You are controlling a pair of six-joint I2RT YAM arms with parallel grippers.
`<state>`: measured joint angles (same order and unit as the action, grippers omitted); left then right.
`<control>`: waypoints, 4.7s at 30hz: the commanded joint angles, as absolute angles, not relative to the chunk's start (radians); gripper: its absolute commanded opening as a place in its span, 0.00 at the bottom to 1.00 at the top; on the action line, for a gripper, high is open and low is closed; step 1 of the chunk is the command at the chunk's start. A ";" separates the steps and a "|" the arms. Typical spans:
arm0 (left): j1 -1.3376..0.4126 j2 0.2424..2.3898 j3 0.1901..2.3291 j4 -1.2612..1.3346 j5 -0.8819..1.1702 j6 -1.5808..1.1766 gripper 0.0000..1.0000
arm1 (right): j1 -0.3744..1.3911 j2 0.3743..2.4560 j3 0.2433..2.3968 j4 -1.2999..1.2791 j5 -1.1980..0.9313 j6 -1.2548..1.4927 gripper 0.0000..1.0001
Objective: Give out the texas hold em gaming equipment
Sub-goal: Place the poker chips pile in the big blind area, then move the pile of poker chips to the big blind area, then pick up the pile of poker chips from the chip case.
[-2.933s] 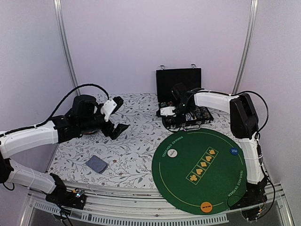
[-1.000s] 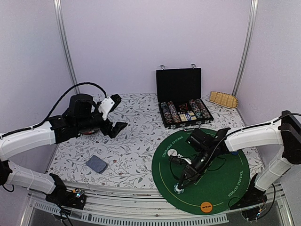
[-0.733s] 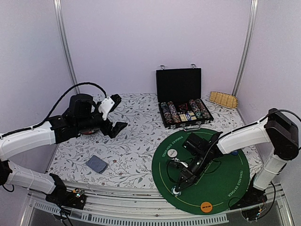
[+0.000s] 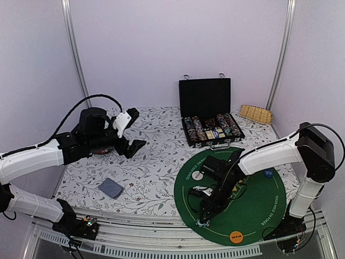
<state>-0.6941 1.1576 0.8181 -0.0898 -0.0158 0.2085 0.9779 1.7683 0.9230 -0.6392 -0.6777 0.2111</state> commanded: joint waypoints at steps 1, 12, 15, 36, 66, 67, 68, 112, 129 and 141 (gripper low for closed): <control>-0.698 1.154 0.814 -0.078 -0.013 0.206 0.98 | 1.058 1.772 1.008 -0.740 -0.358 0.264 0.58; -0.699 1.157 0.815 -0.080 -0.006 0.203 0.98 | 1.214 1.777 1.202 -0.893 -0.008 0.643 0.77; -0.701 1.157 0.815 -0.080 -0.002 0.204 0.98 | 1.244 1.805 1.233 -0.892 -0.041 0.726 0.79; -0.713 1.153 0.818 -0.084 -0.003 0.205 0.98 | 1.327 1.854 1.129 -0.863 -0.093 0.891 0.71; -0.712 1.148 0.811 -0.078 -0.006 0.208 0.98 | 1.429 1.748 0.966 -0.886 -0.240 0.913 0.34; -0.713 1.147 0.813 -0.078 -0.005 0.208 0.98 | 1.439 1.744 0.954 -0.880 -0.253 0.920 0.34; -0.713 1.147 0.813 -0.077 -0.005 0.208 0.98 | 1.443 1.740 0.947 -0.883 -0.260 0.922 0.33; -0.711 1.137 0.814 -0.076 -0.013 0.210 0.98 | 0.845 1.693 1.616 -0.657 0.040 -0.060 0.99; -0.701 1.158 0.803 -0.074 -0.023 0.221 0.98 | 0.454 2.208 2.019 -0.673 -0.499 -1.022 0.70; -0.698 1.182 0.801 -0.078 -0.019 0.223 0.98 | 0.480 2.429 2.094 -0.617 -0.432 -1.164 0.43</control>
<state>-0.7036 1.1709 0.8177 -0.0895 -0.0158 0.2138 0.4637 2.3508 2.0438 -0.6247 -0.4702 -1.0996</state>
